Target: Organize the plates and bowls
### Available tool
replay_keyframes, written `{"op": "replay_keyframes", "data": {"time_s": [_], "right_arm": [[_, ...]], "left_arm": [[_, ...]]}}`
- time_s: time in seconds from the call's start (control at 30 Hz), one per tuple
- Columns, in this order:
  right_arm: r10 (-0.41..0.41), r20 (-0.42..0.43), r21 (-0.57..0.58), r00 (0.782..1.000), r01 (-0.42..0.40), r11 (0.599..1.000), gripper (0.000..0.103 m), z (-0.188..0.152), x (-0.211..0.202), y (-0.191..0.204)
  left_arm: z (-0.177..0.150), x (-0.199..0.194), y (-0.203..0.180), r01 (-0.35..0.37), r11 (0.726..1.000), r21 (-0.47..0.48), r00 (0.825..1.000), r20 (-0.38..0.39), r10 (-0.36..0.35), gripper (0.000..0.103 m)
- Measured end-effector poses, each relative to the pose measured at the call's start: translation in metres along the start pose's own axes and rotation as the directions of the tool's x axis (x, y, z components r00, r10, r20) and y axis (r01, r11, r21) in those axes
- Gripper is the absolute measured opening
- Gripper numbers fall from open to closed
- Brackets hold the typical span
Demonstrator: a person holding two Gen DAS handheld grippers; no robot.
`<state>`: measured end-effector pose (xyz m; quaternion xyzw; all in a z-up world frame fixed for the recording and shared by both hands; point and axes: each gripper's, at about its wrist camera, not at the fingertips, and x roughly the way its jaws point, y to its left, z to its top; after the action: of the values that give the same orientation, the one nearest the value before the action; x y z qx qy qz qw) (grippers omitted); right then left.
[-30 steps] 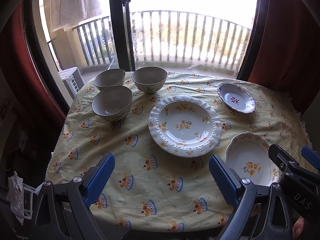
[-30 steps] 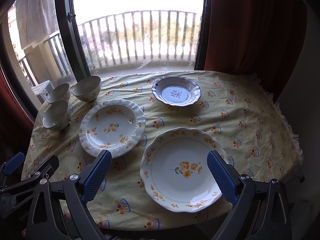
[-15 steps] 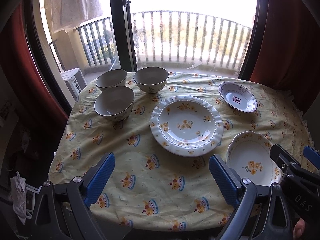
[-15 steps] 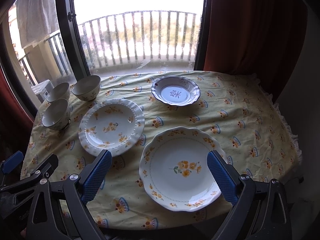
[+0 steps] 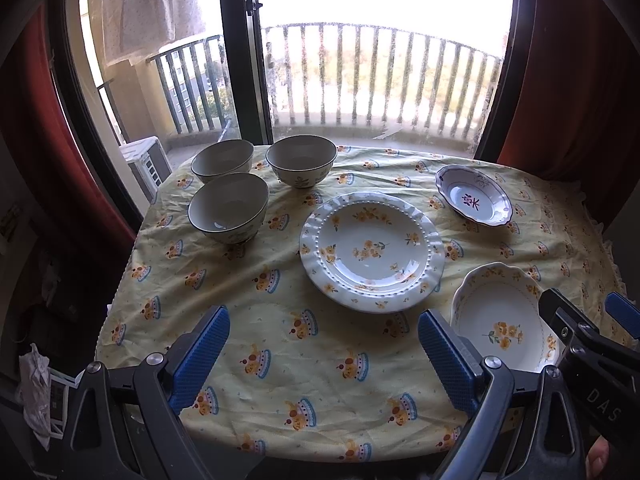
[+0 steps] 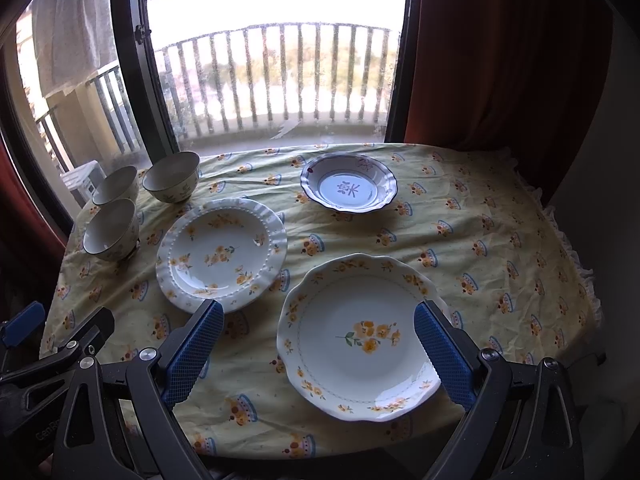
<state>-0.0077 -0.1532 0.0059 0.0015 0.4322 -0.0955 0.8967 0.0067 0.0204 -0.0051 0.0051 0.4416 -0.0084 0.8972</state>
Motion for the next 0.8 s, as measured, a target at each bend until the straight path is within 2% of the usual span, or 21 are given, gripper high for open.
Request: {"op": "replay_keyframes", "data": {"time_s": [0.57,0.8], "right_arm": [[-0.035,0.013,-0.011,0.999,0.035,0.999,0.098,0.0,-0.005,0.005],[-0.041,-0.009,0.014,0.999,0.042,0.999,0.098,-0.002,-0.002,0.011]], "left_arm": [[0.002,0.0,0.003,0.013,1.0,0.013,1.0,-0.002,-0.013,0.096],[0.006,0.007,0.007,0.034,0.998,0.043,0.999,-0.011,-0.034,0.095]]}}
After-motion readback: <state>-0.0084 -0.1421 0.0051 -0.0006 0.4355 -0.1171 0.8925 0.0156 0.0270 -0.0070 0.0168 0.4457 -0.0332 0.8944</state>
